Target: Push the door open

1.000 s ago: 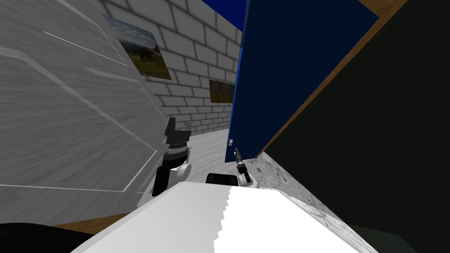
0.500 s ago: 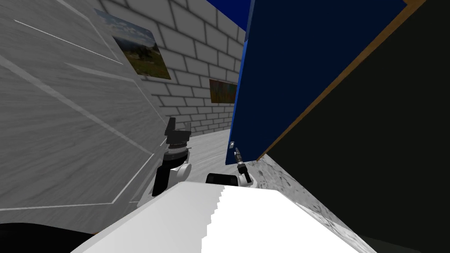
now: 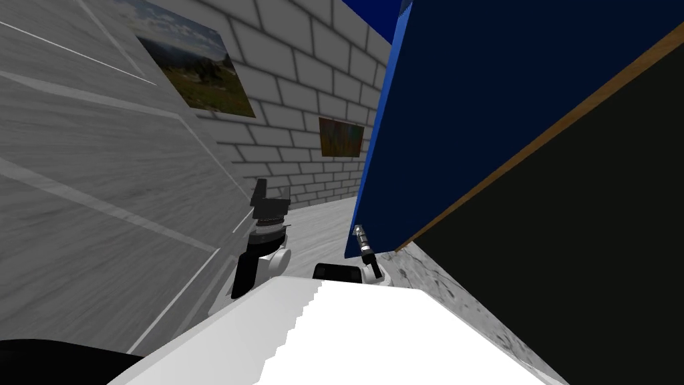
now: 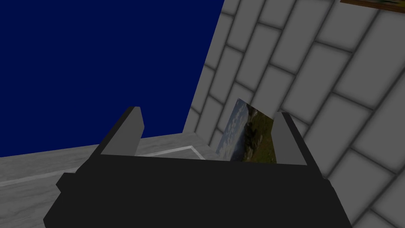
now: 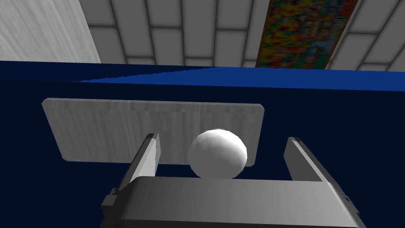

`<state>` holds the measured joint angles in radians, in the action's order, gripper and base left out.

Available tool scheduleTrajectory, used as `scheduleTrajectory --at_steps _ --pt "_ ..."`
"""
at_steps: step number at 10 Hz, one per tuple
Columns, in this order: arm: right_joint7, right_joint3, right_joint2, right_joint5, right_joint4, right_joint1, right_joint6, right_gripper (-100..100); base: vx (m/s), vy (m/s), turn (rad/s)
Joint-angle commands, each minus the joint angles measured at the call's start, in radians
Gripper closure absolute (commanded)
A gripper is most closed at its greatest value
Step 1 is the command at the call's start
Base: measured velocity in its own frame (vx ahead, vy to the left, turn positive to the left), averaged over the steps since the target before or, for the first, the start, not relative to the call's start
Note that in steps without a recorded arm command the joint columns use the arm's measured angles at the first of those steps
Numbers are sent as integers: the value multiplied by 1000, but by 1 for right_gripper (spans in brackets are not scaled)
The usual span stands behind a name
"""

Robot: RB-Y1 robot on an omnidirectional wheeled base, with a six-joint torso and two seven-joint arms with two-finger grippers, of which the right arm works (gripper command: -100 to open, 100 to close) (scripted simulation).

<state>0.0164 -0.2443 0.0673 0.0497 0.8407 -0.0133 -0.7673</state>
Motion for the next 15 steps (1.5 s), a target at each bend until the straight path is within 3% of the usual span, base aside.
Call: scheduleTrajectory --at_steps 1,2,7,13,15 --pt "0 0 0 0 0 0 0 -100 78 24 -14" --pt "0 0 0 0 0 0 0 100 -18 -2 10" --pt "0 0 0 0 0 0 0 100 -13 -4 2" --pt "-12 40 13 16 -10 5 4 100 138 56 -28" --pt "-20 69 19 28 -16 10 5 100 159 91 -70"
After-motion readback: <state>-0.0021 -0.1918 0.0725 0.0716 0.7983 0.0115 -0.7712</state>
